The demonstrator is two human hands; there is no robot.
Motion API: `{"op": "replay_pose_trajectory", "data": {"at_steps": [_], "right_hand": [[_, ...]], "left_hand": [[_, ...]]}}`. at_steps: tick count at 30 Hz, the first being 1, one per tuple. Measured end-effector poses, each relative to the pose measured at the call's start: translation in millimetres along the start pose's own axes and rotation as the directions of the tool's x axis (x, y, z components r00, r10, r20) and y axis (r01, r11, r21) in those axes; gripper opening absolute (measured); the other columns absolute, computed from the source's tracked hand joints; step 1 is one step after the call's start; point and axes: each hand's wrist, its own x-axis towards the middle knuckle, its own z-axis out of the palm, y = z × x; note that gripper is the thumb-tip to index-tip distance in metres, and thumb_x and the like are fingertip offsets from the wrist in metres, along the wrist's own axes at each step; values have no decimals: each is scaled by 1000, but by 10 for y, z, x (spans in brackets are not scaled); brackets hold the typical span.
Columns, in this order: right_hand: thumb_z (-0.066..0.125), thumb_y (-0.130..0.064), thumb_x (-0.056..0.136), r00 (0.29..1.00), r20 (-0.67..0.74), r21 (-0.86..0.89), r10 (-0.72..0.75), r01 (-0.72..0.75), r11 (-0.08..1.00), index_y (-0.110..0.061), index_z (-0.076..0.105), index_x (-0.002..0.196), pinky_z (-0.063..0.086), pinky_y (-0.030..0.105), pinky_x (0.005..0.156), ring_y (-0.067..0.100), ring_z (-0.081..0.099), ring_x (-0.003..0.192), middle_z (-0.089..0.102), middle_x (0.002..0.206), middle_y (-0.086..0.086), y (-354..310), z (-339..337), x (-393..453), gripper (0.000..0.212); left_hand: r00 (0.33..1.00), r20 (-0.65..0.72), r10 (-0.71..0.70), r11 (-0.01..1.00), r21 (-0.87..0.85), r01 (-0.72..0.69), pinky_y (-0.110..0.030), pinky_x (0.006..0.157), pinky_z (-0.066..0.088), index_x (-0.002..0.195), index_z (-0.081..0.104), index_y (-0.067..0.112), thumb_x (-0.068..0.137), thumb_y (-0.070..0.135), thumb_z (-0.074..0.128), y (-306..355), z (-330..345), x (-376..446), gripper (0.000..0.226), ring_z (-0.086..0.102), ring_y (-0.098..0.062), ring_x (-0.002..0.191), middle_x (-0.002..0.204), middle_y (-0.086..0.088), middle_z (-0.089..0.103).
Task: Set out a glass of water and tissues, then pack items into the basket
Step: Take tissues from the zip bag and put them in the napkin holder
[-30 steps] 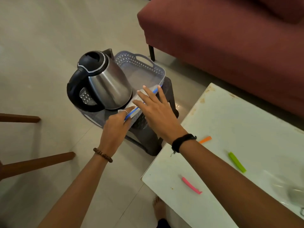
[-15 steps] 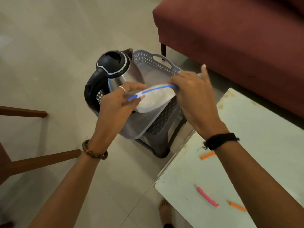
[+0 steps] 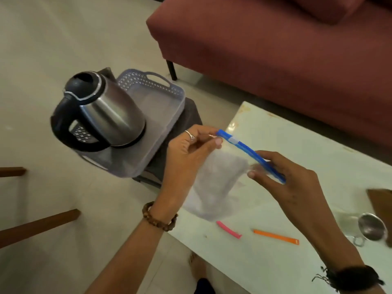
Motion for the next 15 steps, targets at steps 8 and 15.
{"op": "replay_pose_trajectory", "data": {"at_steps": [8, 15], "right_hand": [[68, -20, 81, 984, -177, 348, 35, 29, 937, -23, 69, 90, 50, 9, 71, 1, 66, 77, 70, 82, -15, 342, -484, -478, 10], [65, -24, 85, 988, -155, 223, 20, 15, 975, -29, 65, 83, 43, 5, 74, -1, 61, 82, 67, 82, -18, 773, -764, -802, 5]], "left_hand": [[999, 47, -13, 996, 90, 8, -8, 71, 50, 81, 63, 31, 82, 12, 64, -28, 992, -642, 18, 64, 3, 74, 70, 26, 68], [999, 11, -41, 991, 126, 39, -20, 75, 52, 76, 61, 34, 86, 13, 60, -64, 1477, -1013, 22, 61, 4, 77, 74, 20, 66]]}}
